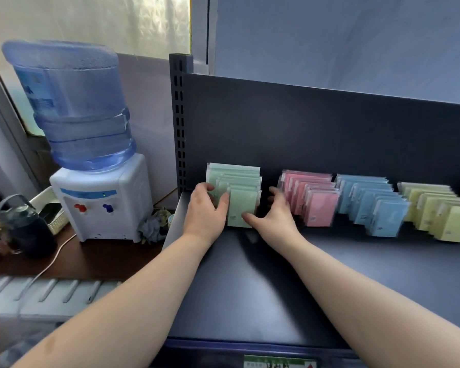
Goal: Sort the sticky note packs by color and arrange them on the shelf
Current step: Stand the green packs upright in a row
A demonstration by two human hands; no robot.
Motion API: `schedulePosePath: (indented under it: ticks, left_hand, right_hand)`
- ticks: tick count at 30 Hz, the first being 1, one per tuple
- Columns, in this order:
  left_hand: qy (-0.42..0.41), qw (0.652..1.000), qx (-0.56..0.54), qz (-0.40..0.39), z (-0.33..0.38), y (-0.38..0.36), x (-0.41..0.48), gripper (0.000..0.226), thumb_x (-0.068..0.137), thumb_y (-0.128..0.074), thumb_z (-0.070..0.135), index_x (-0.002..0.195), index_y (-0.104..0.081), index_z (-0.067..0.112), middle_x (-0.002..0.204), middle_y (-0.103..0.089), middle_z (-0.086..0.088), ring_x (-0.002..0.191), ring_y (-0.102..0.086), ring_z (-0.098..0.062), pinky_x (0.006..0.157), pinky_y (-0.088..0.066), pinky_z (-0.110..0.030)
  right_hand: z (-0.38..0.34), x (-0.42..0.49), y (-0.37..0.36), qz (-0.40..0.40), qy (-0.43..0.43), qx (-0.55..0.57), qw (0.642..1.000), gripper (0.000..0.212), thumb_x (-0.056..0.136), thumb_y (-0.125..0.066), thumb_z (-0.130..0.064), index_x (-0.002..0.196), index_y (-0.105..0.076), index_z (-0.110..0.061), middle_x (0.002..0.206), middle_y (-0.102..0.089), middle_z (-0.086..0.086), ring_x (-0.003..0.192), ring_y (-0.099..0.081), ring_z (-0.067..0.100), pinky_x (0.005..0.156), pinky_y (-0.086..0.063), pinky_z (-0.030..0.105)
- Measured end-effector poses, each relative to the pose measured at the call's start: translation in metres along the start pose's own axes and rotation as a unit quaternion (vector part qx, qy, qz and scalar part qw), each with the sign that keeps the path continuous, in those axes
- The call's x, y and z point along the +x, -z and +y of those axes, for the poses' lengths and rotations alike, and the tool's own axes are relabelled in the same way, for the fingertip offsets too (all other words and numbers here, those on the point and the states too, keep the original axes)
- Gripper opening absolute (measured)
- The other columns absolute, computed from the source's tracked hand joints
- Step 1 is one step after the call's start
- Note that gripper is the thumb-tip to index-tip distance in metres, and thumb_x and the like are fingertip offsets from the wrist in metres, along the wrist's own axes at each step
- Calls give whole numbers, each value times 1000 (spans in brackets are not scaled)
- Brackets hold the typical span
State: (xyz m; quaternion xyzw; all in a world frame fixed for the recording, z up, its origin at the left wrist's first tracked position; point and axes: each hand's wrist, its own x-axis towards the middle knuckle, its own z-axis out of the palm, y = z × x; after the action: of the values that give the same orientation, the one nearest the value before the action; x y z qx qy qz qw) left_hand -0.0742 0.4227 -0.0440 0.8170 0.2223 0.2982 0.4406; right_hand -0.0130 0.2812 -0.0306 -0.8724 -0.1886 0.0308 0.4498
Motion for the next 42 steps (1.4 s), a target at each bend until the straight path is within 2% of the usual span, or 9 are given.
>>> schedulePosePath:
  ticks: [3, 6, 10, 13, 20, 27, 32, 38, 42]
  left_hand:
    - [8, 999, 29, 24, 3, 0, 1, 51, 96, -50, 24, 139, -35, 3, 137, -38, -17, 130, -34, -32, 107, -23, -33]
    - [34, 998, 58, -18, 6, -2, 4, 60, 100, -37, 31, 150, -15, 5, 156, -14, -15, 145, -8, -29, 115, -5, -33]
    - [13, 987, 121, -101, 7, -6, 3, 64, 101, -25, 42, 152, -4, 10, 160, 5, -9, 147, 11, -22, 116, 1, -35]
    - [13, 981, 147, -126, 8, -6, 2, 66, 100, -25, 47, 152, -3, 13, 160, 10, -9, 146, 17, -23, 117, 0, -37]
    - [19, 982, 139, -129, 8, -3, 1, 74, 95, -33, 56, 153, -3, 20, 160, 12, -8, 146, 15, -24, 117, -3, -40]
    - [178, 966, -157, -104, 9, -6, 30, 100, 81, -44, 72, 152, 1, 18, 158, -19, -3, 144, -22, -23, 117, -21, -42]
    - [105, 988, -66, -93, 6, -15, 21, 116, 56, -34, 90, 147, -21, 19, 149, -37, -5, 136, -36, -24, 111, -32, -43]
    - [83, 993, -28, -83, 6, -18, 22, 104, 76, -39, 79, 150, -13, 11, 153, -29, -10, 140, -28, -27, 114, -26, -43]
    - [74, 995, -35, -56, 8, -18, 22, 99, 84, -43, 66, 151, -5, 5, 157, -20, -13, 145, -17, -26, 119, -15, -37]
  right_hand:
    - [-6, 6, 0, -89, -23, 40, 995, 113, 75, -76, -20, 151, 8, -20, 152, -29, 1, 132, -37, 13, 96, -32, 17]
    - [-9, 15, -2, -123, -40, 100, 987, 118, 75, -77, -15, 149, 15, -19, 141, -45, -1, 116, -49, 10, 87, -39, 17]
    - [-4, 26, -10, -149, -5, 164, 975, 91, 70, -75, -3, 143, -23, -19, 123, -61, -5, 110, -60, 9, 82, -49, 16]
    - [-1, 27, -11, -165, 21, 189, 968, 79, 72, -72, 2, 135, -32, -24, 120, -63, -6, 110, -61, 6, 87, -51, 20]
    - [-3, 27, -7, -182, 38, 189, 964, 76, 75, -72, 3, 133, -36, -29, 120, -63, -6, 110, -61, 5, 87, -51, 20]
    - [-5, 35, -8, -176, 1, 173, 969, 80, 63, -78, -6, 127, -34, -22, 114, -65, 0, 105, -64, 13, 94, -51, 40]
    - [-1, 37, -9, -176, 22, 153, 972, 86, 63, -80, -15, 133, -33, -28, 119, -64, -7, 109, -62, 7, 97, -50, 35]
    - [0, 31, -9, -164, 30, 147, 975, 87, 68, -79, -18, 138, -29, -25, 121, -63, -9, 109, -61, 3, 98, -49, 32]
    - [-8, 21, -2, -158, 7, 124, 980, 120, 70, -81, -24, 151, 7, -17, 136, -52, -9, 118, -50, 0, 96, -42, 16]
